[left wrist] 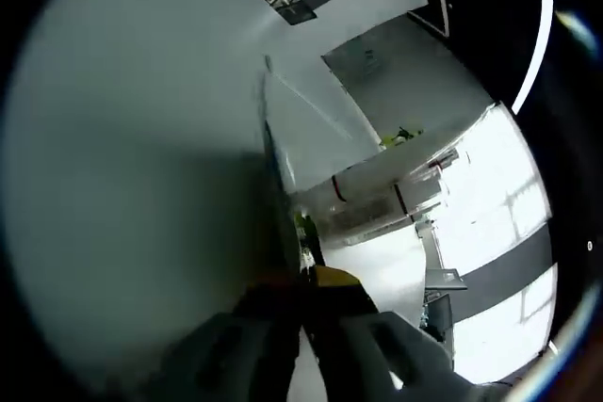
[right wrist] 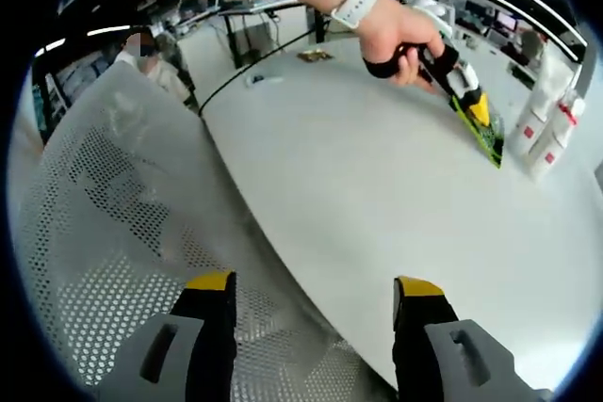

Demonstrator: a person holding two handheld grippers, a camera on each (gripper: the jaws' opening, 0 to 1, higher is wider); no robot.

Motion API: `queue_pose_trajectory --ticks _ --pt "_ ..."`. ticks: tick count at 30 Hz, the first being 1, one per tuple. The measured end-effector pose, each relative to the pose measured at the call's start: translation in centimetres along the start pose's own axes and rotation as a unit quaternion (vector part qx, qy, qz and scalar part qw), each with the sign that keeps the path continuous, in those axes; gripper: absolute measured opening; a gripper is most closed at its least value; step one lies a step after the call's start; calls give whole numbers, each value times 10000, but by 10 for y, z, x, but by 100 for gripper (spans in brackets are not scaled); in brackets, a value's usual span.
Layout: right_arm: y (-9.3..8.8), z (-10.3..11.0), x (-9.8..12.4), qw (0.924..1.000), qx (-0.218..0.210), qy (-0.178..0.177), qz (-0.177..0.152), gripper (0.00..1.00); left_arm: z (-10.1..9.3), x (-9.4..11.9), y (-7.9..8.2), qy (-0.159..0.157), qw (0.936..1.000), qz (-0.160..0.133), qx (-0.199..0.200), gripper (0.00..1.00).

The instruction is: Arrange the skincare products in the storage area until every visible bottle or jar stands upright without overlapping.

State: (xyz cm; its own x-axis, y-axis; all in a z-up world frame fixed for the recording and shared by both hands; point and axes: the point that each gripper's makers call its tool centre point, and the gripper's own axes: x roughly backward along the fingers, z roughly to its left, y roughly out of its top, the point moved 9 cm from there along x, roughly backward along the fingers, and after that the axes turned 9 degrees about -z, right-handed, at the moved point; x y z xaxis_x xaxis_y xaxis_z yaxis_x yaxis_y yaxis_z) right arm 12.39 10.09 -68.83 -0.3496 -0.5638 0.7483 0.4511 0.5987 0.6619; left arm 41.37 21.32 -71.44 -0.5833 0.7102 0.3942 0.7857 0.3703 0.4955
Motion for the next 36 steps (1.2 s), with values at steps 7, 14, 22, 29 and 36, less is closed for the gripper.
queue_pose_trajectory --ticks 7,14,22,29,36 --pt "0 0 0 10000 -12 13 -9 67 6 -5 13 291 9993 -90 -201 2" --pt "-2 0 0 10000 -4 22 13 65 7 -7 20 335 9982 30 -505 2" --pt "-2 0 0 10000 -14 24 25 65 2 -18 22 236 9951 458 -844 3" --pt "-2 0 0 10000 3 14 16 65 -4 -15 25 220 9834 916 -1550 9" --pt "-2 0 0 10000 19 29 9 63 -11 -3 34 582 9737 962 -1982 20"
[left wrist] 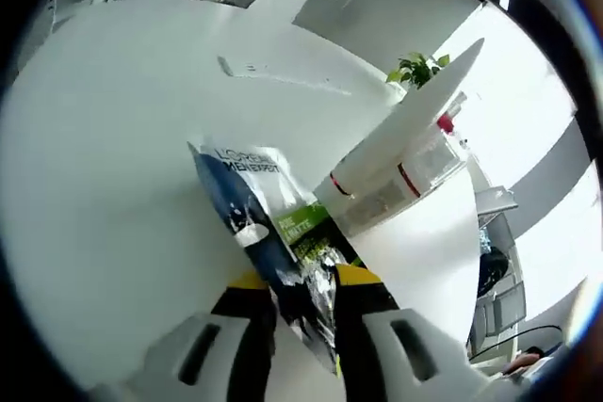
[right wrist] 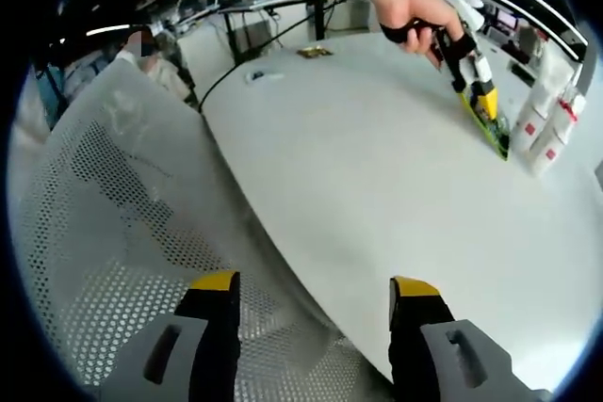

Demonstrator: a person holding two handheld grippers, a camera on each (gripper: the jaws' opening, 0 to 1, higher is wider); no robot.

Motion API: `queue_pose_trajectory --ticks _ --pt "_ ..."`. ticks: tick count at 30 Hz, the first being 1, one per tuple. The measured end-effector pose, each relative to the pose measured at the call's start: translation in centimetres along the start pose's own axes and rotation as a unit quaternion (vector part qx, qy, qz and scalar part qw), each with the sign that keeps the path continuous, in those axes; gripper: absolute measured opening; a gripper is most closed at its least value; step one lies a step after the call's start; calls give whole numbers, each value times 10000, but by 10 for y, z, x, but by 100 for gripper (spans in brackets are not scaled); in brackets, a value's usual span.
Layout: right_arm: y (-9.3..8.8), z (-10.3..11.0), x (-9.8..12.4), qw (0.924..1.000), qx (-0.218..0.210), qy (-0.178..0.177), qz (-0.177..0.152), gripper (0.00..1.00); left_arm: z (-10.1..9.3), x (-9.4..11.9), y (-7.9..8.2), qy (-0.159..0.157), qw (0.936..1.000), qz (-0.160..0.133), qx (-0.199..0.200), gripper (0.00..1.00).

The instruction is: Arrange the skincare products in the storage area until every visible bottle or jar stands upright without overlapping.

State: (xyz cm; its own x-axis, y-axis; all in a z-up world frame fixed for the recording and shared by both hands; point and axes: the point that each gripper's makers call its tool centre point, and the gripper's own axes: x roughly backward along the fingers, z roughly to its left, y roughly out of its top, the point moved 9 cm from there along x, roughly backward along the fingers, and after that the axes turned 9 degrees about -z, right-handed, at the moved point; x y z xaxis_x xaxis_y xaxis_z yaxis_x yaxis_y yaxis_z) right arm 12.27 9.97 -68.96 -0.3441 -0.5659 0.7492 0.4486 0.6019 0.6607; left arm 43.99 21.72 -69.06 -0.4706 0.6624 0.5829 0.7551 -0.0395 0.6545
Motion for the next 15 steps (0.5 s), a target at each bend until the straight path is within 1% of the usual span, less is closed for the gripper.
queue_pose_trajectory --ticks 3,6,8,12,14,15 --pt "0 0 0 10000 26 -10 1 62 -3 5 0 48 9997 62 -214 26" --pt "2 -1 1 10000 60 -29 -51 61 -3 9 1 142 9996 53 -244 32" --pt "1 -1 1 10000 61 -41 -22 61 -2 12 1 164 9995 79 -265 35" --pt "1 -2 1 10000 64 -59 -8 61 0 26 -6 317 9986 158 -386 42" --pt "1 -2 1 10000 62 -59 15 61 3 36 -11 358 9987 70 -370 42" --pt "1 -2 1 10000 64 -51 18 61 3 43 -14 334 9987 -20 -387 42"
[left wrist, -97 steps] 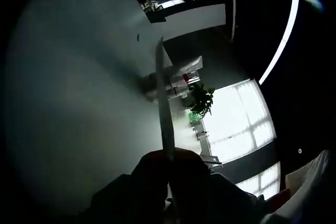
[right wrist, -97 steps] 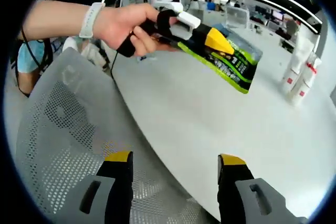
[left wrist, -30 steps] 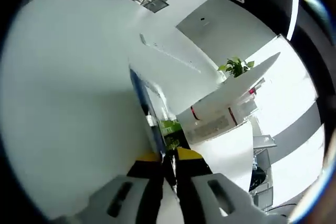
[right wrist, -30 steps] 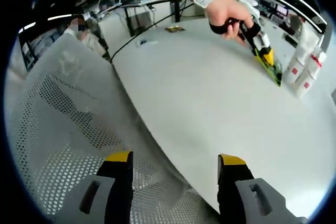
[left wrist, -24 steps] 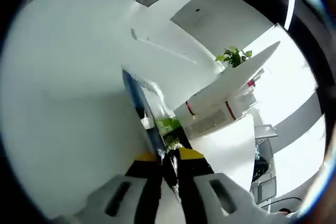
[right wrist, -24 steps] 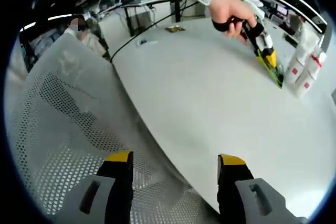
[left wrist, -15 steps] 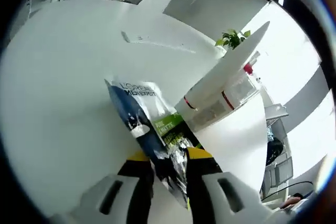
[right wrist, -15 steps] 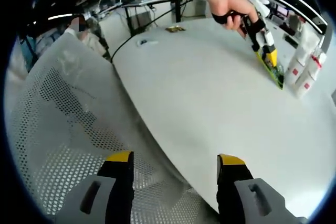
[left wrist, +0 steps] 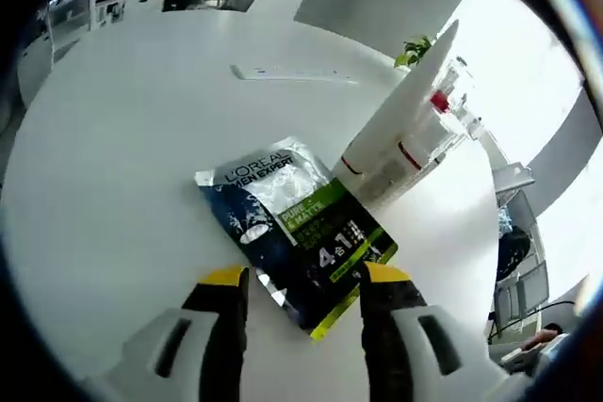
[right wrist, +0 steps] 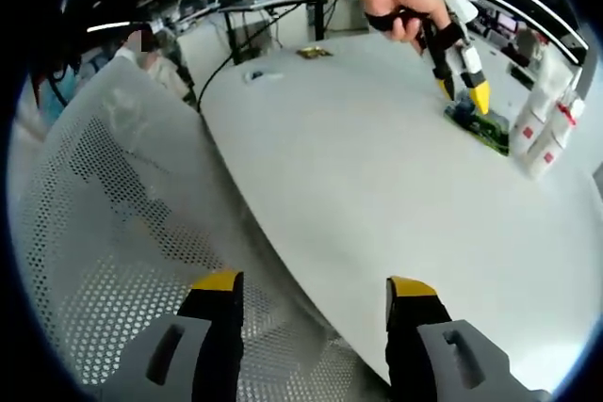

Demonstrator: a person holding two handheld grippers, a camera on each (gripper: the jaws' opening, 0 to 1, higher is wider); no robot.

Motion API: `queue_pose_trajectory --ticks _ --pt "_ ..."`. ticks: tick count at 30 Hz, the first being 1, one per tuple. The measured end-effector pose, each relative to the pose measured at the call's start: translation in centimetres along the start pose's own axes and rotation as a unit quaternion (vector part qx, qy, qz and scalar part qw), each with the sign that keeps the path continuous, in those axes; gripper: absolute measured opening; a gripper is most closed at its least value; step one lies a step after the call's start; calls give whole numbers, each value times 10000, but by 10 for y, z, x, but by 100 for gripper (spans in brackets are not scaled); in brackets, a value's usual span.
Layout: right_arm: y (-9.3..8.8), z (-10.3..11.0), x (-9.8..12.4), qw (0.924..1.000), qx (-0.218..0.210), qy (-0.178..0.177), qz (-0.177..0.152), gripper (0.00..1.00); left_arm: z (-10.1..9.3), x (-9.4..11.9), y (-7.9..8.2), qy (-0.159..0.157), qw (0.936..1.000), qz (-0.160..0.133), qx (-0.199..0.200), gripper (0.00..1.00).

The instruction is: Arrange the skincare products in the storage area until every visible bottle or jar stands upright without overlapping.

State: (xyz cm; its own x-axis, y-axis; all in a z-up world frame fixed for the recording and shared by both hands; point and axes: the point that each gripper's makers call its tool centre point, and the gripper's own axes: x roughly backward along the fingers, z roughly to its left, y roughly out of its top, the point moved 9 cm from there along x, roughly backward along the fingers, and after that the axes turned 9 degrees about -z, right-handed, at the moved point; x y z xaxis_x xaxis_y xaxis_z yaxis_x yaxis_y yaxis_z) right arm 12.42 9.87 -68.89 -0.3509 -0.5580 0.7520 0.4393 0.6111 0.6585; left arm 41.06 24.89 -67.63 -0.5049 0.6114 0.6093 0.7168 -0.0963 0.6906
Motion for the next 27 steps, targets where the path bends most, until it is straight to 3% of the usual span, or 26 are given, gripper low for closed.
queue_pose_trajectory --ticks 2,4,7,9,12,15,17,20,23,25,27 --pt "0 0 0 10000 2 15 10 61 1 8 -1 -16 9995 -267 -143 39" --pt "1 0 0 10000 8 14 6 62 2 31 -8 229 9967 -773 -81 38" --pt "1 1 0 10000 15 25 -7 61 -3 55 -20 512 9903 -1295 -10 43" --pt "1 2 0 10000 17 53 8 61 -2 70 -31 757 9889 -1250 -268 46" --pt "0 3 -1 9999 -7 96 35 60 -6 96 -45 1083 9806 -1547 -525 48" --pt "0 4 -1 9999 -30 148 65 59 1 128 -68 1545 9765 -1390 -578 49" --pt "-1 5 -1 9998 -41 178 82 58 7 139 -79 1665 9760 -1262 -620 50" --pt "-1 6 -1 9997 -38 209 95 57 21 156 -102 1773 9789 -513 -878 53" --pt "0 7 -1 9997 -23 224 99 56 40 179 -121 1990 9751 73 -982 53" --pt "0 7 -1 9997 -31 222 97 56 50 193 -125 2089 9726 69 -1019 53" --pt "0 7 -1 9997 -28 226 102 57 58 200 -132 2092 9726 267 -976 54"
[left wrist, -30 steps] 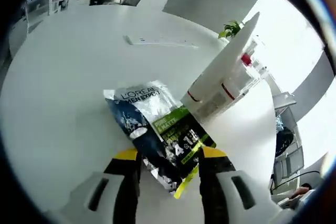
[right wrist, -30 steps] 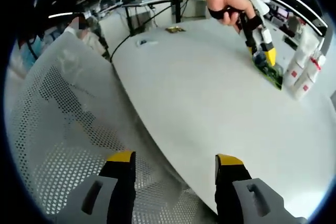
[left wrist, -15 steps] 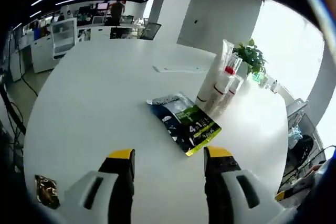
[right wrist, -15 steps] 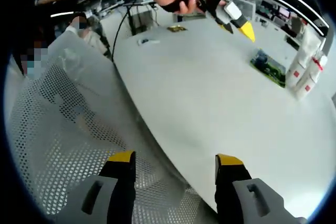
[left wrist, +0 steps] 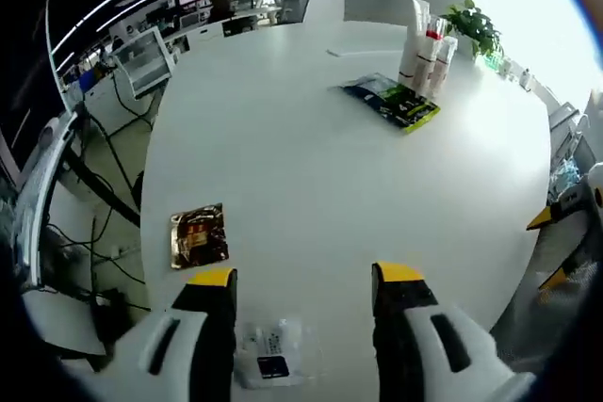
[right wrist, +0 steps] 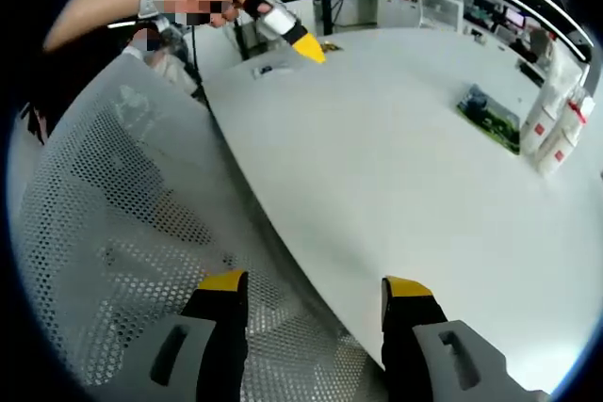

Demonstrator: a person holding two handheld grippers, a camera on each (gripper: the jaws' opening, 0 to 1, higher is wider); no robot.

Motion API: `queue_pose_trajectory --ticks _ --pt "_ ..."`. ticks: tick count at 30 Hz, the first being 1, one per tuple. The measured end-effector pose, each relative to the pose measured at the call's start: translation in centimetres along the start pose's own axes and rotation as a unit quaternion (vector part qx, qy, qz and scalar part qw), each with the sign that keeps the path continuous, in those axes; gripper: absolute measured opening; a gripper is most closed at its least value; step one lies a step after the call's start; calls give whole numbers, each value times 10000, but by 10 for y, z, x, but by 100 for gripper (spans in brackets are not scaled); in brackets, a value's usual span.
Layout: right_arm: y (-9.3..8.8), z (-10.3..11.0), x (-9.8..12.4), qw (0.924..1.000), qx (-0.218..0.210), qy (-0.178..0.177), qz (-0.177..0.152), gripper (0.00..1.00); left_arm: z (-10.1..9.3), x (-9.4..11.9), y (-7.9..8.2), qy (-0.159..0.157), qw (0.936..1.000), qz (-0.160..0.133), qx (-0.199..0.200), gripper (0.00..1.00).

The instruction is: Arrange the skincare products in the storage area until every visible bottle or jar stands upright without overlapping.

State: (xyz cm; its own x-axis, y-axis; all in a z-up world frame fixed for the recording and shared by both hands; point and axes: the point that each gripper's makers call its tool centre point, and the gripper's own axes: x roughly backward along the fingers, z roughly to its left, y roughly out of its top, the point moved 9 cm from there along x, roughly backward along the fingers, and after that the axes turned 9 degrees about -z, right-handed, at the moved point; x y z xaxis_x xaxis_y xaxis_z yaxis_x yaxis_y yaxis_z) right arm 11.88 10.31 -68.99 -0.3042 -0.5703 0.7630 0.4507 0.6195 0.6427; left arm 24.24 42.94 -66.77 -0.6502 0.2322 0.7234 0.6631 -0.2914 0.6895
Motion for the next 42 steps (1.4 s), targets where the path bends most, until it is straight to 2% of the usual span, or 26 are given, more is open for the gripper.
queue_pose_trajectory --ticks 1,4,8,12,16,18,20,22,26,29,36,37,38,42 --pt "0 0 0 10000 -14 2 4 57 4 2 -8 -66 9996 271 -63 55" --pt "0 0 0 10000 -27 -3 -1 57 16 4 -25 -78 9975 660 -257 58" --pt "-1 -1 1 10000 -68 -48 -2 59 24 8 -36 10 9974 703 -169 59" --pt "0 -2 1 10000 -40 -73 -15 60 23 8 -40 26 9974 692 -176 59" --pt "0 -2 1 9999 -18 -110 -34 60 22 5 -37 7 9985 523 -146 58" --pt "0 -3 1 9999 -6 -120 -38 60 24 4 -36 -35 9985 547 -83 58" --pt "0 -3 1 9999 -1 -131 -47 60 23 3 -38 -195 9978 618 136 53" --pt "1 -3 1 9999 11 -138 -54 60 23 3 -38 -156 9980 608 22 52" --pt "1 -3 2 9999 26 -145 -75 60 22 8 -41 -185 9968 780 4 47" --pt "2 -4 3 9998 26 -167 -95 60 22 12 -42 -171 9956 925 -10 35" --pt "4 -5 4 9996 87 -236 -151 61 18 15 -43 -151 9965 816 9 34" --pt "4 -5 4 9995 87 -242 -162 61 17 16 -44 -191 9965 809 7 29" --pt "5 -5 4 9995 88 -247 -166 62 16 16 -44 -258 9964 795 -125 29" --pt "5 -6 5 9994 108 -285 -169 62 15 17 -44 -256 9961 830 -124 28"
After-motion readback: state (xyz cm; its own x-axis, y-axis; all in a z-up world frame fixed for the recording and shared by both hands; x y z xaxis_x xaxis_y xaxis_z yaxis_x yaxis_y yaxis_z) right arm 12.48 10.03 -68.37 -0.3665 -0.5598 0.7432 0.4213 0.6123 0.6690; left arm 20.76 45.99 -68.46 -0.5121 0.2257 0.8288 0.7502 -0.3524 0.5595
